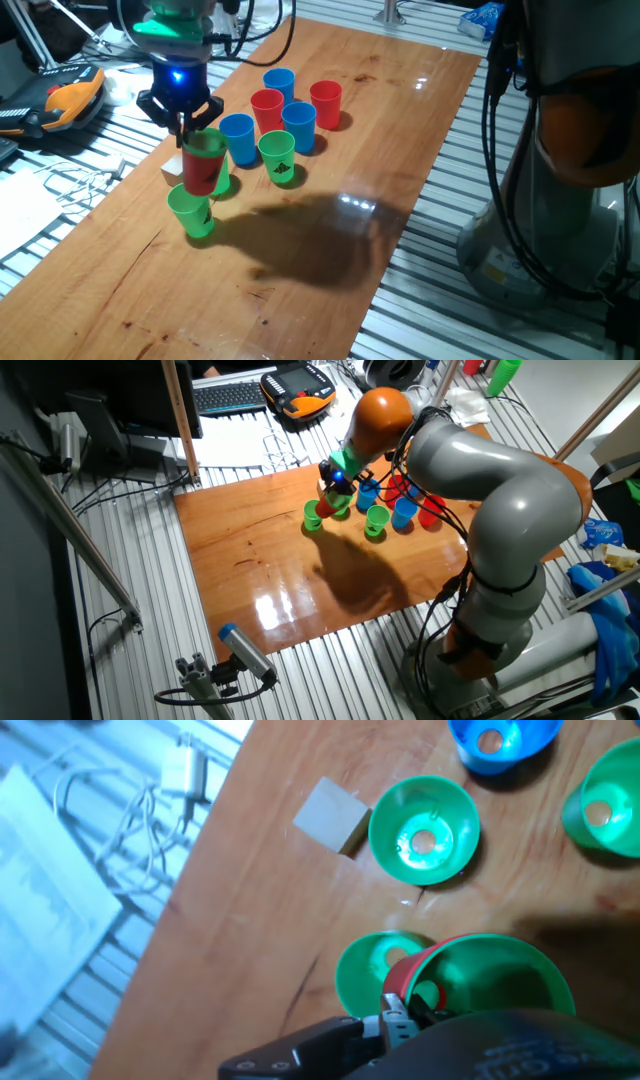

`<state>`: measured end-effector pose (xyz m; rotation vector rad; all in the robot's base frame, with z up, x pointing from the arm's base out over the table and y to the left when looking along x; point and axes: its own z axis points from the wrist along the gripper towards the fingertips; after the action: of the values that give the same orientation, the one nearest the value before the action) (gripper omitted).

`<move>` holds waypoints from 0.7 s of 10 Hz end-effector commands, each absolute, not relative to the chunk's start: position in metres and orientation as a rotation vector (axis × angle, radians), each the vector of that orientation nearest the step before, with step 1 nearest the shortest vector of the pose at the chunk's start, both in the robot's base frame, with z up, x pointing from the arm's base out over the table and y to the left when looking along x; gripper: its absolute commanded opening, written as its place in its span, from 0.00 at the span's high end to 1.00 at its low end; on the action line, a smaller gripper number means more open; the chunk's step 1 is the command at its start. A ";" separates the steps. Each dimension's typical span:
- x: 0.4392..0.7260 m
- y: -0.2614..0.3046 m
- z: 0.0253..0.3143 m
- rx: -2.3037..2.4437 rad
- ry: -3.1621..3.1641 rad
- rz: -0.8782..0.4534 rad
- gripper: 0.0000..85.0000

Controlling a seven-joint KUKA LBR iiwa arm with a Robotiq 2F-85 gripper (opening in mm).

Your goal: Stack the cups

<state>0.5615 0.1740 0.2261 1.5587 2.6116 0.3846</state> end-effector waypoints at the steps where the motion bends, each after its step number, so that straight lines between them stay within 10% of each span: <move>1: 0.562 0.174 0.226 1.741 2.479 0.397 1.00; 7: 0.570 0.177 0.209 1.870 2.311 0.445 1.00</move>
<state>0.5692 0.1773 0.2089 1.8254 2.3515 0.4469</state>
